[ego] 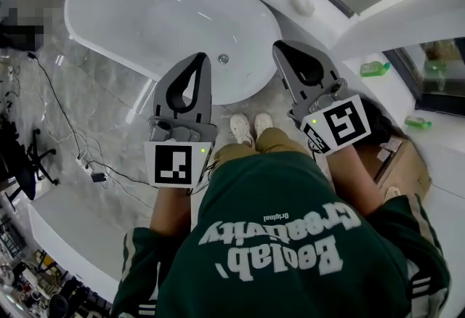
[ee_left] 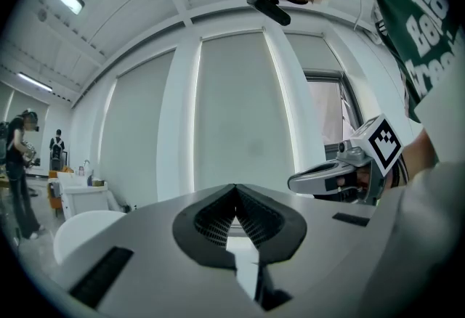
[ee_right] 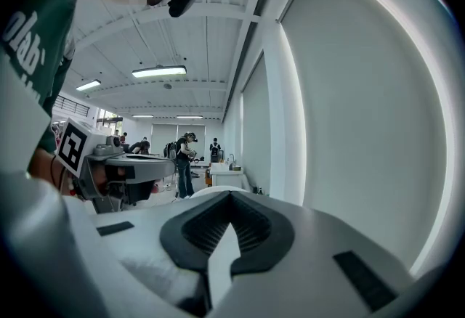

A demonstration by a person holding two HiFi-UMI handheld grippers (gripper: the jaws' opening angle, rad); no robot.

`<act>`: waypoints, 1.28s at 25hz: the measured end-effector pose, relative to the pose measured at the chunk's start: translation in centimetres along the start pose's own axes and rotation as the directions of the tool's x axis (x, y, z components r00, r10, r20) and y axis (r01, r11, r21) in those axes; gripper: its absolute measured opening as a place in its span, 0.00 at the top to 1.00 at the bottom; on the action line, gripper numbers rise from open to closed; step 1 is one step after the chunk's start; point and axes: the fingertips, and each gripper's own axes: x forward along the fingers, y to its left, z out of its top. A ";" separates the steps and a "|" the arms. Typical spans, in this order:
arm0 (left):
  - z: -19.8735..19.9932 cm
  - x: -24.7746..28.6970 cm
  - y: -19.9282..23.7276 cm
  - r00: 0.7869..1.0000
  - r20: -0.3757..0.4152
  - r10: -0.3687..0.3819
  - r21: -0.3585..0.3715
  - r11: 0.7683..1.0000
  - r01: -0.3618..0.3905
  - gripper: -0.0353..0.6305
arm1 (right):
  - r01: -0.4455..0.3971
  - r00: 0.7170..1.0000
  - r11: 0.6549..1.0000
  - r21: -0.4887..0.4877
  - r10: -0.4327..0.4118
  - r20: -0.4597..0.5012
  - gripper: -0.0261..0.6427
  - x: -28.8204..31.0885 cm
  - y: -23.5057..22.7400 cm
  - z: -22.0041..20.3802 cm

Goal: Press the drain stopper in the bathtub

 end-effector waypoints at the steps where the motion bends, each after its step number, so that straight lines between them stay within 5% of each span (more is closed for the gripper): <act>1: 0.0 0.0 0.2 1.000 0.004 0.009 0.001 1.000 -0.009 0.93 | 0.004 1.000 1.000 0.006 -0.004 -0.005 0.94 0.0 -0.1 -0.3; 15: -0.5 -0.1 1.0 0.997 -0.025 0.078 0.078 0.994 -0.076 0.93 | -0.042 0.999 0.999 0.012 0.042 -0.003 0.94 1.3 0.1 -0.7; 32: -1.4 3.3 1.9 0.981 -0.066 0.180 0.049 0.983 -0.177 0.93 | -0.188 0.982 0.982 0.032 0.187 0.017 0.94 6.0 -2.2 -0.9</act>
